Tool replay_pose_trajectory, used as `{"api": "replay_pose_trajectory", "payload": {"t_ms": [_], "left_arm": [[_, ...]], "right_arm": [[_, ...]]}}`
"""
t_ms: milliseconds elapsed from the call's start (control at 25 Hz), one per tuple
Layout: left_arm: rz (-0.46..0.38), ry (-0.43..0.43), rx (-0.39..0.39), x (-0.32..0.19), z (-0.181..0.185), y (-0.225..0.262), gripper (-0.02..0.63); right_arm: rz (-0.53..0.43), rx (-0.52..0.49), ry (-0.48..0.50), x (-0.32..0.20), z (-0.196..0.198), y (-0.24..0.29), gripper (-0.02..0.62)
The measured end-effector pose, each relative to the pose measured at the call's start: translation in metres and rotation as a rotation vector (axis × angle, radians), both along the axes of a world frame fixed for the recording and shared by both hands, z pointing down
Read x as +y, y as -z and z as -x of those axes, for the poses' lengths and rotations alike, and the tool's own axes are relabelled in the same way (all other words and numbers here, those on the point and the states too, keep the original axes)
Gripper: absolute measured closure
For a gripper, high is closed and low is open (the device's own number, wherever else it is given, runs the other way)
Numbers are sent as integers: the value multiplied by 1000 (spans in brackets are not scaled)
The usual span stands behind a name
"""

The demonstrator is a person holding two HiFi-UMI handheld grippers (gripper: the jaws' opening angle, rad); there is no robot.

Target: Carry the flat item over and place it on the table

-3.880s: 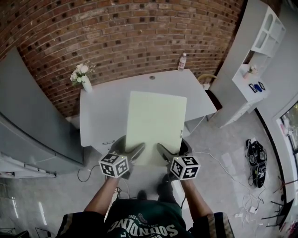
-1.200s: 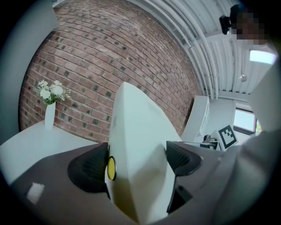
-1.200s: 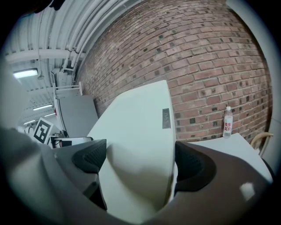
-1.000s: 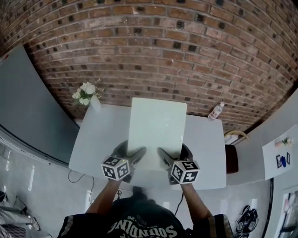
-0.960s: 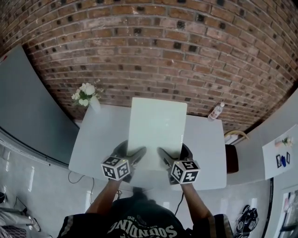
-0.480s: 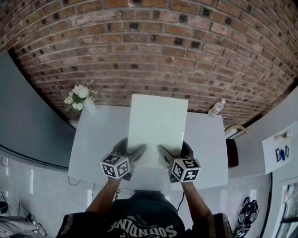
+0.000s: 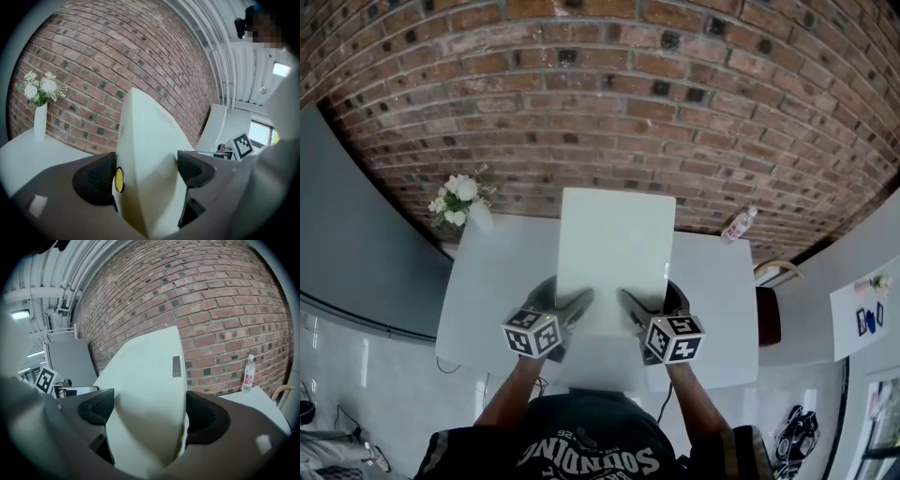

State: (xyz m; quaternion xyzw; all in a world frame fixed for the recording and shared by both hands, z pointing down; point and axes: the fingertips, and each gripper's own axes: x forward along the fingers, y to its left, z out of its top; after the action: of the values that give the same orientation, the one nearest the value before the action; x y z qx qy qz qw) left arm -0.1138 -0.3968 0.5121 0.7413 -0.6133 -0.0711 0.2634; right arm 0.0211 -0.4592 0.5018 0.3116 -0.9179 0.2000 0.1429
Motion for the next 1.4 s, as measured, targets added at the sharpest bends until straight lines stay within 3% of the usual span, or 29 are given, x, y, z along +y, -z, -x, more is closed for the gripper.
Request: {"api": "replay_pose_trajectory", "payload": {"t_ms": [600, 1400], "left_arm": [[56, -5, 9, -8, -9, -26, 187], [220, -2, 44, 53, -35, -123, 192]], "right_arm": [[64, 17, 3, -8, -11, -28, 121], [229, 77, 27, 50, -35, -132, 126]]}}
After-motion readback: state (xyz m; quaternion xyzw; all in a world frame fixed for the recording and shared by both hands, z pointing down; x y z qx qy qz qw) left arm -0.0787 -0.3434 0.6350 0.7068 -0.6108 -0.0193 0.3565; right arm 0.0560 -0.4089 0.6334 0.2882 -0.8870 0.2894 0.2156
